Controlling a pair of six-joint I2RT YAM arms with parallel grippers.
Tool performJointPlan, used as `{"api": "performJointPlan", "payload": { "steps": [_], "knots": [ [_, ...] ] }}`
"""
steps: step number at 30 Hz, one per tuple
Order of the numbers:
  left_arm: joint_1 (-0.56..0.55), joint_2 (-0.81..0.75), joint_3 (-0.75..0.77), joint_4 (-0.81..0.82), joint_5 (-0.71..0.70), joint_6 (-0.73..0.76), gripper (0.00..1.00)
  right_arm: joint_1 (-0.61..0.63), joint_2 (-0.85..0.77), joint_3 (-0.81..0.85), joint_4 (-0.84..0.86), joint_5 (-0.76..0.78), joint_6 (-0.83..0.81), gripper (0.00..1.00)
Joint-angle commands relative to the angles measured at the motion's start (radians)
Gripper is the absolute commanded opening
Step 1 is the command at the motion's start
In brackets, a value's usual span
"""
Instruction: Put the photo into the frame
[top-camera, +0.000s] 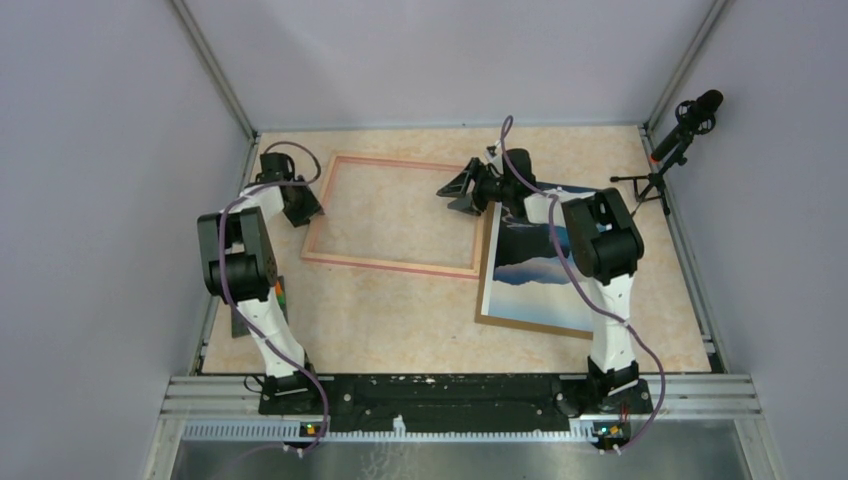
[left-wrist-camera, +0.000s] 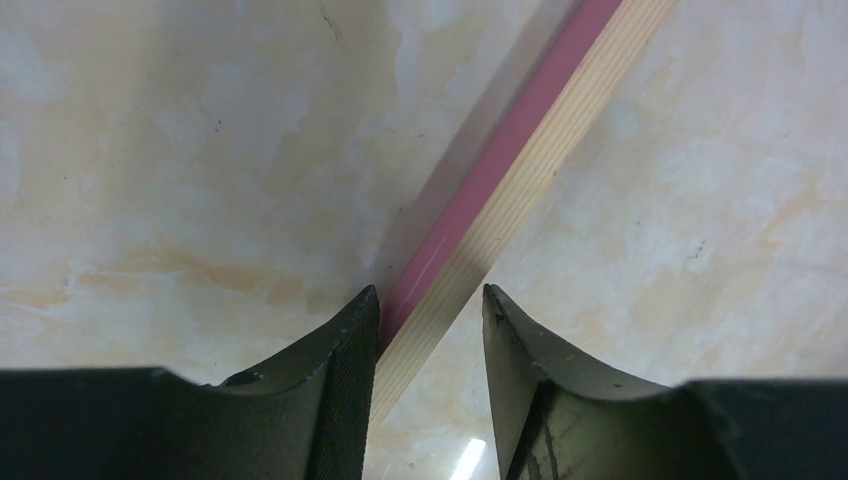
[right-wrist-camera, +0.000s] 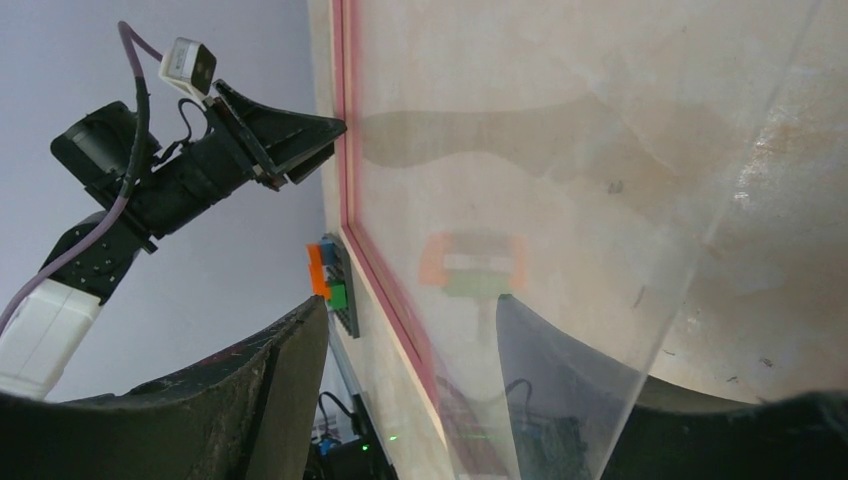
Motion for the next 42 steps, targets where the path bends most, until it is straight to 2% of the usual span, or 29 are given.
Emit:
{"api": "performJointPlan", "payload": {
  "steps": [1, 7, 17, 21, 27, 32, 42],
  "knots": [
    [-0.01, 0.056, 0.025, -0.059, -0.07, 0.026, 0.46, 0.02, -0.091, 0.046, -0.036, 0.03, -0.054, 0.63],
    [-0.027, 0.092, 0.048, -0.092, -0.121, 0.041, 0.39, 0.023, -0.119, 0.064, -0.106, 0.064, -0.099, 0.64],
    [-0.06, 0.148, 0.075, -0.14, -0.232, 0.053, 0.37, 0.029, -0.149, 0.078, -0.15, 0.095, -0.126, 0.7],
    [-0.065, 0.139, 0.077, -0.145, -0.213, 0.041, 0.36, 0.031, -0.136, 0.08, -0.14, 0.089, -0.121, 0.7],
    [-0.061, 0.052, 0.038, -0.086, -0.113, 0.054, 0.42, 0.032, -0.118, 0.062, -0.093, 0.069, -0.095, 0.69],
    [-0.044, 0.016, 0.012, -0.044, 0.021, 0.047, 0.55, 0.031, -0.105, 0.043, -0.016, 0.034, -0.063, 0.65],
    [0.023, -0.048, -0.066, 0.059, 0.226, 0.013, 0.74, 0.017, -0.046, 0.009, 0.167, -0.039, 0.025, 0.49]
  ]
}}
